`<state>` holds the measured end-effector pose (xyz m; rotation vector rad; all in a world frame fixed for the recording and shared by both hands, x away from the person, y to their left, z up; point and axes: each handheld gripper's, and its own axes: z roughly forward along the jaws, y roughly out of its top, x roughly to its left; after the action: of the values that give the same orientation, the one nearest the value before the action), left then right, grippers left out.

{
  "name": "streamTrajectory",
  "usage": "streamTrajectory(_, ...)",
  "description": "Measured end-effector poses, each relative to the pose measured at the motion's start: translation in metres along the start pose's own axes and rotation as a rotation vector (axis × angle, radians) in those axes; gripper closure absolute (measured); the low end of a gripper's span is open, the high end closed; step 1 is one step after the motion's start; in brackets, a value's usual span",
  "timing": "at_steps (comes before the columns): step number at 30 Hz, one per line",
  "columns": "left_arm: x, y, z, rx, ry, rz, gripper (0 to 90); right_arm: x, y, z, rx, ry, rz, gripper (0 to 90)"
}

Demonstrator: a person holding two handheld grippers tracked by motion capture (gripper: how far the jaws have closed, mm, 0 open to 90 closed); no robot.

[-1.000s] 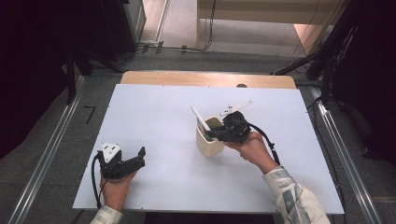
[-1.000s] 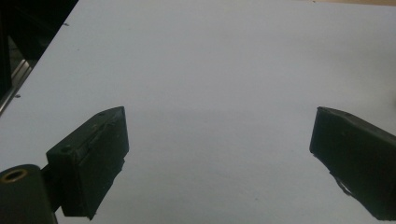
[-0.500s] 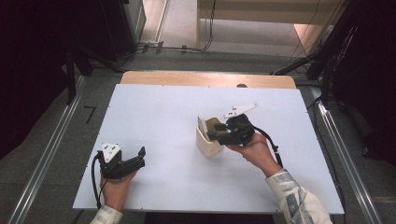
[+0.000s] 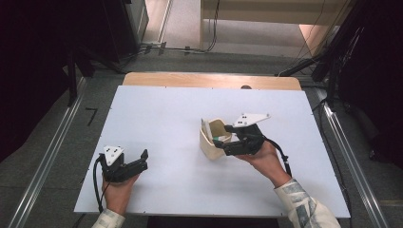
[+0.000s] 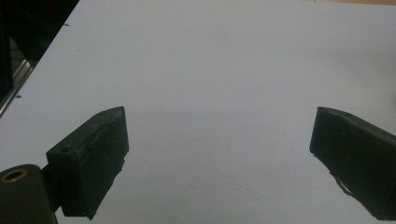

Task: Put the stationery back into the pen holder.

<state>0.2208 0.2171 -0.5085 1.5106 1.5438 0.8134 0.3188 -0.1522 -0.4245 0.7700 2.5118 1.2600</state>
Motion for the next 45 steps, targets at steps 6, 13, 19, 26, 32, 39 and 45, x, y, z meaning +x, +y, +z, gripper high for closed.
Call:
streamTrajectory(6,0.000,0.000,0.000,-0.005,0.000,0.000,5.5,0.003,-0.005,-0.009,-0.038,-0.028,-0.014,26.0)
streamTrajectory(13,0.000,0.000,0.000,-0.002,0.000,0.000,5.4,0.001,-0.013,-0.021,-0.064,-0.062,0.001,23.2)
streamTrajectory(19,-0.001,0.000,0.001,0.000,-0.001,0.001,5.5,-0.005,-0.027,-0.028,-0.067,-0.091,0.027,20.3)
streamTrajectory(26,-0.001,0.000,0.001,0.004,-0.003,0.003,5.4,-0.009,-0.041,-0.033,-0.054,-0.116,0.044,18.7)
streamTrajectory(32,-0.001,0.000,0.001,0.005,-0.002,0.003,5.4,-0.013,-0.054,-0.035,-0.031,-0.144,0.064,17.4)
streamTrajectory(39,-0.001,0.000,0.001,0.004,0.000,0.003,5.4,-0.016,-0.069,-0.040,-0.009,-0.179,0.083,16.8)
streamTrajectory(45,-0.001,0.000,0.001,0.004,-0.001,0.003,5.5,-0.020,-0.084,-0.045,0.012,-0.209,0.101,16.7)
